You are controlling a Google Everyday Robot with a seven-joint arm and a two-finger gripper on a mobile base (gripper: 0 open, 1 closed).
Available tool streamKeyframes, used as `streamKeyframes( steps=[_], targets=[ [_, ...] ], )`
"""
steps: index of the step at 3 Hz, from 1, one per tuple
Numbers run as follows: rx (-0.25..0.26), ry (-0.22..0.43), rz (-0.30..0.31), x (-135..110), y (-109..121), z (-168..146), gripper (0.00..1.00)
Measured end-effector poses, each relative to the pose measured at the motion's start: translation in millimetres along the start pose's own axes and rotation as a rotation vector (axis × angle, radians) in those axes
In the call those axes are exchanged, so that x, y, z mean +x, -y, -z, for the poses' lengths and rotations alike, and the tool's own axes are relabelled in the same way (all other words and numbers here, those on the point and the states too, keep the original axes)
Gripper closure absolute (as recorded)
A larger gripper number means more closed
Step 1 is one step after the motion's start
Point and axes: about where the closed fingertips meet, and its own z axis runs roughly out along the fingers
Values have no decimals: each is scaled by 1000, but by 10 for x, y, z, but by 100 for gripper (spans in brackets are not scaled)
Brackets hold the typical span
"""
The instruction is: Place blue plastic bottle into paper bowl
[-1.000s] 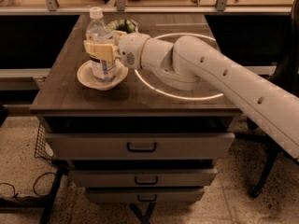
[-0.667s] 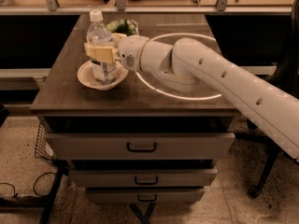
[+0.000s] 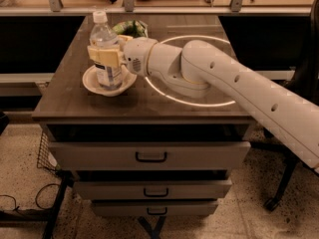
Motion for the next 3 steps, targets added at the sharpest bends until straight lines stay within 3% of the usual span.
streamKeyframes(
  steps=[2, 3],
  targets=[
    [-8, 1, 1, -9, -38, -34, 13],
    [-11, 1, 2, -14, -58, -50, 0]
  ],
)
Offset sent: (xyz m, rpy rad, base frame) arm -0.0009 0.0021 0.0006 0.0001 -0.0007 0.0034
